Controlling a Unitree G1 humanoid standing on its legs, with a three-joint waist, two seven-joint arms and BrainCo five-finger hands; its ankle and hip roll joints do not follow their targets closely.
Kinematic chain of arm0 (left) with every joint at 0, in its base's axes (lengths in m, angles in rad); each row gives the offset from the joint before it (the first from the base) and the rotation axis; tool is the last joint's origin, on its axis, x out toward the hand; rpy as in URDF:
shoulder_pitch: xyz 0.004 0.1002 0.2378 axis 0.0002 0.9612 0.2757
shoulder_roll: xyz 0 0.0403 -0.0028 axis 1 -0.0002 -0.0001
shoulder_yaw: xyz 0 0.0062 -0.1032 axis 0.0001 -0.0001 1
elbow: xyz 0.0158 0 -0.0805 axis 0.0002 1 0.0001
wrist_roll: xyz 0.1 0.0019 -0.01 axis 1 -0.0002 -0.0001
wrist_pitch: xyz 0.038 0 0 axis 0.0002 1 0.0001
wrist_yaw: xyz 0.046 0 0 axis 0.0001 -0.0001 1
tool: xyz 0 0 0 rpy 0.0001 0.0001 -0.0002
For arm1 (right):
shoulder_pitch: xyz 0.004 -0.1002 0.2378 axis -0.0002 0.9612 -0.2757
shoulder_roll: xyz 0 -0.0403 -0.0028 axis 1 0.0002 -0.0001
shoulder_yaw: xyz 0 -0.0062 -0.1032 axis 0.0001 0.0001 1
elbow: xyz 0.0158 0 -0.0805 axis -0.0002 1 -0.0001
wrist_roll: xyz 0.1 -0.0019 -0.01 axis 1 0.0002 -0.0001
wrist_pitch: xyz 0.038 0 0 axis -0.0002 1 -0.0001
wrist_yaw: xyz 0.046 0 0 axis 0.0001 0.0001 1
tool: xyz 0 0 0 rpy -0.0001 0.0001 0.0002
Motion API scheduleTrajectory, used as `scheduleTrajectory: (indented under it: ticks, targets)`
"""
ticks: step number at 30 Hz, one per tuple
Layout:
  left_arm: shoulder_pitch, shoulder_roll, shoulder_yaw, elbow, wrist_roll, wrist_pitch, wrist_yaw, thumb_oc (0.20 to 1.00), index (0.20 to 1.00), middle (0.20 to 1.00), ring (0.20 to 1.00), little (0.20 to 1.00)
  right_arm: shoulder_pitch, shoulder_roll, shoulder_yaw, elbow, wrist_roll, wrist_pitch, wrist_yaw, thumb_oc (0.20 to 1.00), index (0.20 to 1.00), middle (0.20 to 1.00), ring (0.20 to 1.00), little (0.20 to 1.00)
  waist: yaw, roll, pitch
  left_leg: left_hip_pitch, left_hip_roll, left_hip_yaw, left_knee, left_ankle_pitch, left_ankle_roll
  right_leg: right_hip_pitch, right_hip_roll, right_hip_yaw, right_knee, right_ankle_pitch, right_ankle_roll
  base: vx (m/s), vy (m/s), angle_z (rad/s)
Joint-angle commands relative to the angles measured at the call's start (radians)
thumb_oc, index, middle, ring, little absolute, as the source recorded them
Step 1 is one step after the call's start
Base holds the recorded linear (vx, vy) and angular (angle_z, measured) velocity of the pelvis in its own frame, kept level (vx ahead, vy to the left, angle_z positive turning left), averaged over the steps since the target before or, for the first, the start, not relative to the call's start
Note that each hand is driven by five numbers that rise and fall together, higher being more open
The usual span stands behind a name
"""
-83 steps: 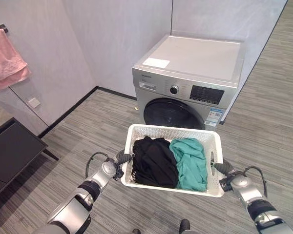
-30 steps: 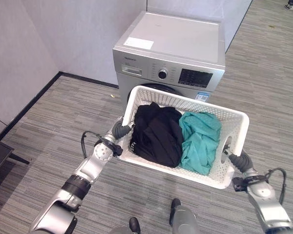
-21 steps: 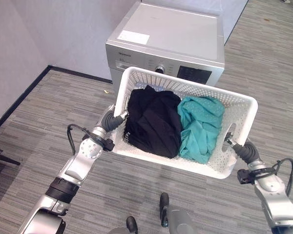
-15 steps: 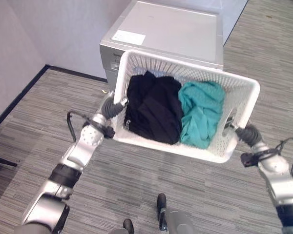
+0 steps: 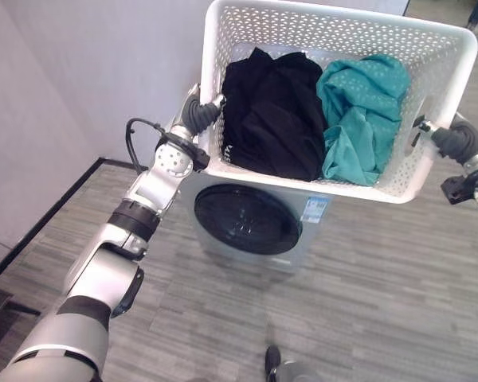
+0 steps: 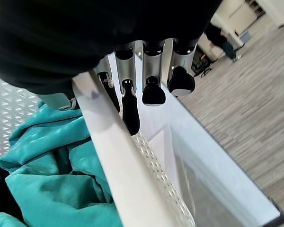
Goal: Grab the laundry basket,head to the washer,open it,put in the laundry and shut it.
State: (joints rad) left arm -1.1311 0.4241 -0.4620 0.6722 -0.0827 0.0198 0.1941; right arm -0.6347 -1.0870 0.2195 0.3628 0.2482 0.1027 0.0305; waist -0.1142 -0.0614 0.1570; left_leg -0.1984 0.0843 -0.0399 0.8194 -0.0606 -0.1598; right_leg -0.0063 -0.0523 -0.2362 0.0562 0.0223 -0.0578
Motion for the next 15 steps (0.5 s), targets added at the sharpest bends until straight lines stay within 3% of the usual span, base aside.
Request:
scheduleTrajectory:
  ticks: [1, 3, 4, 6, 7, 8, 9, 10, 12, 13, 14, 15]
  targets:
    - [-0.118, -0.023, -0.065, 0.047, -0.024, -0.053, 0.042, 0.200, 0.200, 0.200, 0.200, 0.200, -0.098, 0.049, 0.041, 0.047, 0.045, -0.050, -0.042, 0.200, 0.200, 0.200, 0.200, 0.200, 0.044, -0.024, -0.045, 0.033, 0.044, 0.048, -0.391, 0.067, 0.081, 0.026, -0.024, 0.123, -0.025, -0.045, 0.115, 0.14, 0.077, -0.16]
    - [-0.119, -0.022, -0.065, 0.052, -0.025, -0.056, 0.044, 0.200, 0.200, 0.200, 0.200, 0.200, -0.110, 0.052, 0.054, 0.058, 0.047, -0.054, -0.044, 0.200, 0.200, 0.200, 0.200, 0.200, 0.044, -0.028, -0.046, 0.048, 0.042, 0.054, -0.411, 0.072, 0.080, 0.030, -0.027, 0.127, -0.027, -0.047, 0.115, 0.13, 0.086, -0.26]
    - [-0.114, -0.049, -0.087, 0.071, -0.070, -0.062, 0.028, 0.200, 0.200, 0.200, 0.200, 0.200, -0.161, 0.115, 0.102, 0.136, 0.053, -0.054, -0.070, 0.200, 0.200, 0.200, 0.200, 0.200, 0.066, -0.015, -0.049, 0.050, 0.086, 0.033, -0.598, 0.095, 0.059, 0.056, -0.034, 0.137, -0.039, -0.063, 0.137, 0.23, 0.187, -0.27]
    - [-0.127, -0.066, -0.109, 0.112, -0.088, -0.066, 0.032, 0.200, 0.200, 0.200, 0.200, 0.200, -0.220, 0.180, 0.158, 0.227, 0.055, -0.042, -0.074, 0.200, 0.200, 0.200, 0.200, 0.200, 0.085, -0.004, -0.054, 0.062, 0.100, 0.018, -0.665, 0.126, 0.042, 0.083, -0.040, 0.147, -0.043, -0.079, 0.149, 0.30, 0.236, -0.34]
    - [-0.130, -0.076, -0.117, 0.129, -0.102, -0.067, 0.027, 0.200, 0.200, 0.200, 0.200, 0.200, -0.250, 0.205, 0.194, 0.265, 0.051, -0.031, -0.063, 0.200, 0.200, 0.200, 0.200, 0.200, 0.085, 0.010, -0.062, 0.078, 0.104, 0.032, -0.685, 0.114, 0.045, 0.093, -0.043, 0.150, -0.041, -0.090, 0.157, 0.39, 0.319, -0.75]
    - [-0.138, -0.087, -0.139, 0.173, -0.114, -0.068, 0.020, 0.200, 0.200, 0.200, 0.200, 0.200, -0.317, 0.268, 0.248, 0.341, 0.050, -0.016, -0.058, 0.200, 0.200, 0.200, 0.200, 0.200, 0.099, 0.028, -0.075, 0.120, 0.096, 0.058, -0.701, 0.096, 0.048, 0.110, -0.059, 0.165, -0.025, -0.095, 0.166, 0.31, 0.246, -0.84]
    - [-0.139, -0.086, -0.138, 0.176, -0.115, -0.070, 0.020, 0.200, 0.200, 0.200, 0.200, 0.200, -0.322, 0.270, 0.252, 0.346, 0.051, -0.018, -0.058, 0.200, 0.200, 0.200, 0.200, 0.200, 0.101, 0.027, -0.073, 0.123, 0.095, 0.062, -0.701, 0.095, 0.049, 0.111, -0.061, 0.169, -0.024, -0.096, 0.167, 0.36, 0.375, -1.01]
    - [-0.154, -0.068, -0.164, 0.196, -0.125, -0.075, 0.020, 0.200, 0.200, 0.200, 0.200, 0.200, -0.380, 0.310, 0.310, 0.415, 0.042, -0.012, -0.043, 0.200, 0.200, 0.200, 0.200, 0.200, 0.125, 0.036, -0.083, 0.156, 0.052, 0.053, -0.710, 0.064, 0.066, 0.100, -0.091, 0.181, 0.040, -0.095, 0.185, 0.24, 0.318, -0.72]
    - [-0.162, -0.063, -0.180, 0.207, -0.126, -0.070, 0.018, 0.200, 0.200, 0.200, 0.200, 0.200, -0.402, 0.329, 0.331, 0.456, 0.038, -0.003, -0.032, 0.200, 0.200, 0.200, 0.200, 0.200, 0.131, 0.041, -0.085, 0.174, 0.029, 0.049, -0.727, 0.056, 0.079, 0.089, -0.096, 0.184, 0.093, -0.094, 0.193, 0.19, 0.263, -0.63]
    - [-0.176, -0.071, -0.197, 0.232, -0.132, -0.065, 0.012, 0.200, 0.200, 0.200, 0.200, 0.200, -0.444, 0.349, 0.364, 0.508, 0.031, 0.005, -0.021, 0.200, 0.200, 0.200, 0.200, 0.200, 0.132, 0.048, -0.081, 0.192, 0.016, 0.058, -0.741, 0.049, 0.098, 0.065, -0.096, 0.192, 0.175, -0.093, 0.200, 0.11, 0.231, -0.65]
    - [-0.198, -0.080, -0.218, 0.287, -0.145, -0.057, 0.008, 0.200, 0.200, 0.200, 0.200, 0.200, -0.521, 0.385, 0.405, 0.580, 0.038, 0.015, -0.012, 0.200, 0.200, 0.200, 0.200, 0.200, 0.124, 0.055, -0.065, 0.207, 0.002, 0.073, -0.744, 0.043, 0.126, -0.006, -0.091, 0.207, 0.304, -0.052, 0.221, 0.10, 0.230, -0.63]
    - [-0.200, -0.080, -0.218, 0.290, -0.145, -0.059, 0.007, 0.200, 0.200, 0.200, 0.200, 0.200, -0.526, 0.386, 0.408, 0.584, 0.039, 0.013, -0.012, 0.200, 0.200, 0.200, 0.200, 0.200, 0.125, 0.055, -0.064, 0.206, 0.001, 0.075, -0.743, 0.042, 0.126, -0.011, -0.092, 0.211, 0.310, -0.054, 0.222, 0.13, 0.190, -0.43]
